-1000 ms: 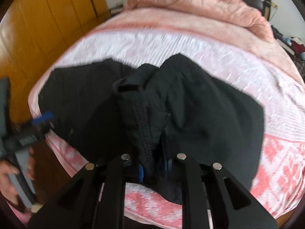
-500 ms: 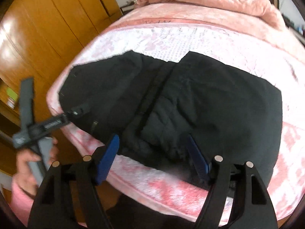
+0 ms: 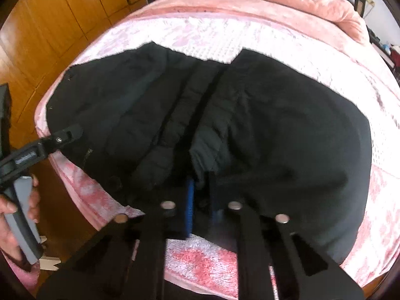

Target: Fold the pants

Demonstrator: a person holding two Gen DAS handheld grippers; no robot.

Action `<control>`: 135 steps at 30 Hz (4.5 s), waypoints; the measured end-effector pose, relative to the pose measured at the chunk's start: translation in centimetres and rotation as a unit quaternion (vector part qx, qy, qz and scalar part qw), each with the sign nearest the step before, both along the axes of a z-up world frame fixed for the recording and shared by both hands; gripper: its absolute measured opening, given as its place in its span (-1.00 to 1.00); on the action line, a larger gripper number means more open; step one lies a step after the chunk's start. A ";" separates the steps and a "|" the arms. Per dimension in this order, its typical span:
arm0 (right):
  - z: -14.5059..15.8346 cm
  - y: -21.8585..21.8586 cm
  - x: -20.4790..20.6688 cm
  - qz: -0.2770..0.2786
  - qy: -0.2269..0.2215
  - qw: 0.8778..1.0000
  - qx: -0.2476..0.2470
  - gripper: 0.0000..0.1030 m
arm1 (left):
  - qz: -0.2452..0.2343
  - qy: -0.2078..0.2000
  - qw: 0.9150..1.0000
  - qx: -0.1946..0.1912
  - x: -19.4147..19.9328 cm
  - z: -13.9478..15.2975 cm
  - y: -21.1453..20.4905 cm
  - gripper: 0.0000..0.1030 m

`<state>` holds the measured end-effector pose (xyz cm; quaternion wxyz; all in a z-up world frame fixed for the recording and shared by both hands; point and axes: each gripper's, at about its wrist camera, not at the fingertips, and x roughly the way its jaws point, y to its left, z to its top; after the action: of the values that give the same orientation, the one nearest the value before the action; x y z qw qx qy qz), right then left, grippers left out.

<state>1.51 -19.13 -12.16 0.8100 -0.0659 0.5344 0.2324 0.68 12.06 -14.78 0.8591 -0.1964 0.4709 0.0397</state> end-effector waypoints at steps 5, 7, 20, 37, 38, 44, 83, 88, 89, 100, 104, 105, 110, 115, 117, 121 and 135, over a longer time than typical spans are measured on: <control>3.7 -0.2 -0.4 0.012 -0.008 0.997 0.071 -0.88 | 0.004 -0.001 1.000 -0.004 -0.2 0.0 0.4 0.79; 4.8 0.9 -0.8 0.031 -0.018 0.997 0.074 -0.88 | 0.008 -0.002 1.000 -0.004 -0.3 0.0 0.7 0.79; -1.6 5.5 -1.0 0.077 0.034 0.996 0.028 -0.75 | 0.011 0.006 1.000 0.010 -0.3 0.3 0.4 0.79; 2.1 -17.2 2.0 -0.146 0.044 0.984 0.090 0.24 | -0.122 -0.004 0.990 0.076 4.8 1.9 -12.0 0.79; 1.1 -18.5 2.2 -0.155 0.063 0.981 0.097 0.26 | -0.124 0.006 0.988 0.088 4.9 1.3 -12.5 0.79; -4.5 -20.7 2.5 -0.167 0.153 0.958 0.174 0.37 | -0.113 0.041 0.990 0.077 5.1 -1.6 -12.4 0.88; 3.2 1.2 0.0 0.040 0.038 0.997 0.045 -0.12 | 0.138 -0.012 0.989 -0.047 -1.7 1.7 13.3 0.89; 1.1 3.1 1.7 0.049 0.050 0.997 0.028 -0.12 | 0.225 -0.028 0.968 -0.111 -3.2 0.4 21.8 0.83; 0.7 3.1 1.8 0.046 0.053 0.997 0.025 -0.12 | 0.236 -0.030 0.963 -0.124 -3.3 0.0 22.9 0.82; -1.7 1.7 2.7 0.032 0.075 0.996 0.032 -0.10 | 0.252 -0.049 0.927 -0.273 -1.7 -6.1 27.4 0.67; -1.7 1.4 2.5 0.037 0.071 0.996 0.025 -0.07 | 0.241 -0.069 0.924 -0.288 -1.3 -6.0 27.5 0.62; -1.7 1.3 2.5 0.037 0.072 0.996 0.026 -0.07 | 0.239 -0.072 0.923 -0.292 -1.1 -6.1 27.5 0.62; -2.1 1.7 2.5 0.035 0.071 0.996 0.026 -0.05 | 0.223 -0.081 0.916 -0.323 -0.2 -7.5 27.9 0.62; -2.4 2.1 2.3 0.036 0.069 0.997 0.021 -0.03 | 0.235 -0.056 0.927 -0.288 1.9 -6.8 27.4 0.58; -2.3 2.1 2.2 0.036 0.069 0.997 0.024 -0.02 | 0.250 -0.044 0.927 -0.276 2.0 -6.6 27.1 0.15; -2.4 1.9 2.3 0.033 0.072 0.996 0.032 -0.02 | 0.259 -0.067 0.912 -0.309 1.0 -6.6 26.7 -0.22; -2.1 1.2 2.2 0.031 0.069 0.995 0.060 -0.01 | 0.200 -0.184 0.926 -0.264 0.7 0.4 22.8 -0.42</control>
<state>3.75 -17.95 -14.24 0.7658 -0.0173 0.5720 0.2935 1.39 34.90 -14.40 0.8223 -0.5095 0.2490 0.0480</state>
